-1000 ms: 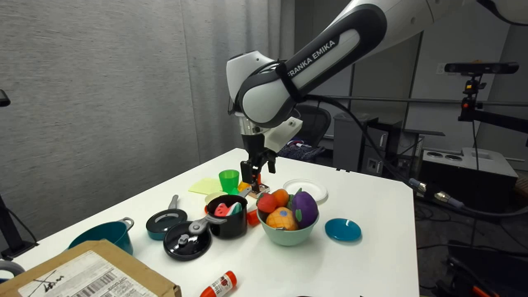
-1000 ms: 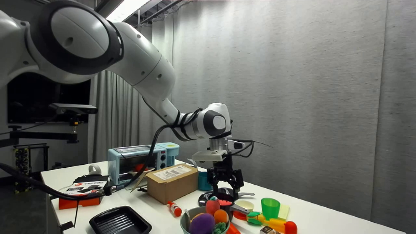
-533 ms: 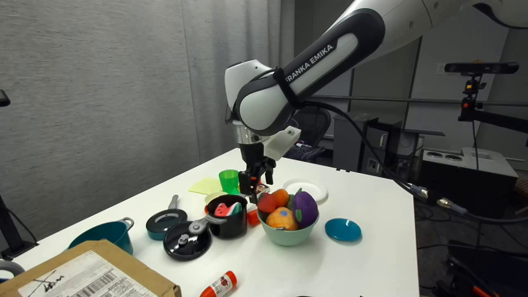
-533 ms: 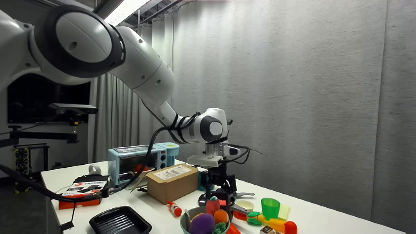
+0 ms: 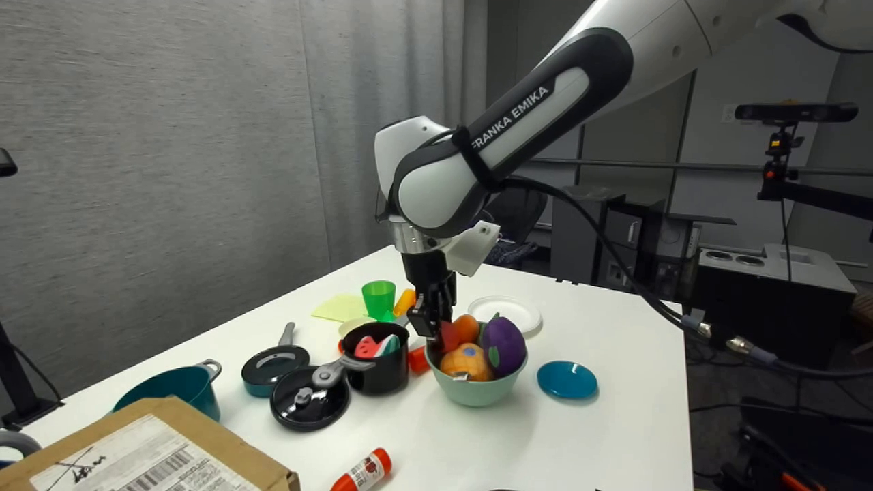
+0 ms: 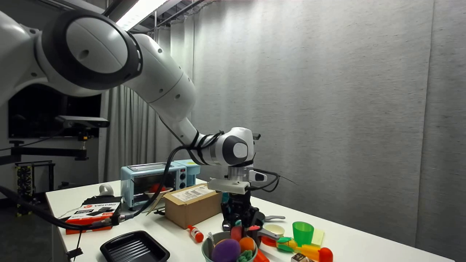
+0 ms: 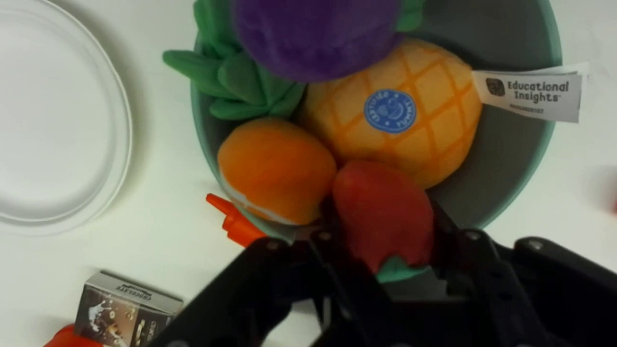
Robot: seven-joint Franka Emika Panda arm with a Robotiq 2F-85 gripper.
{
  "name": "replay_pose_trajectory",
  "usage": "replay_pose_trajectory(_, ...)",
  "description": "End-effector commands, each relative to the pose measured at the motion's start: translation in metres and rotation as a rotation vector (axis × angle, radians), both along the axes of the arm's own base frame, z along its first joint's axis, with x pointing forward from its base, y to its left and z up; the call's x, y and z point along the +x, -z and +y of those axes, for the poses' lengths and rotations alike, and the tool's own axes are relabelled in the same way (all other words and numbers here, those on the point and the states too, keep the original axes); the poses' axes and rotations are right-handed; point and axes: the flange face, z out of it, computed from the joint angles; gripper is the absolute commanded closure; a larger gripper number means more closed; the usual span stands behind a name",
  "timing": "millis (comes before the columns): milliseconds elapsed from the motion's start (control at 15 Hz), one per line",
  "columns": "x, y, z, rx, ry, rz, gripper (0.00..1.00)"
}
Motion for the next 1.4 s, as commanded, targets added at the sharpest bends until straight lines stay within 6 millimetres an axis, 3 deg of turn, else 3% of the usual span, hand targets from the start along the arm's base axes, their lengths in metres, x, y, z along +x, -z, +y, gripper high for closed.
replay_pose_trajectory(0,-0.010,-0.012,-0.002,0.046,-0.049,0.043,0.88)
replay_pose_trajectory(133,-0.018,-0.019,0.008,0.059,-0.091,0.067,0.98)
replay_pose_trajectory(533,-0.074,-0.064,0.039,0.057,-0.316,0.008,0.96)
replay_pose_trajectory(733,-0.099,-0.075,0.039,0.039,-0.480,0.022,0.96)
replay_pose_trajectory(867,-0.115,-0.080,0.025,0.014,-0.582,0.037,0.96)
replay_pose_trajectory(933,-0.094,-0.073,0.040,0.033,-0.487,0.046,0.96)
replay_pose_trajectory(1000,-0.099,-0.074,0.038,0.030,-0.495,0.048,0.85)
replay_pose_trajectory(1333,-0.097,-0.069,0.040,0.032,-0.493,0.054,0.85)
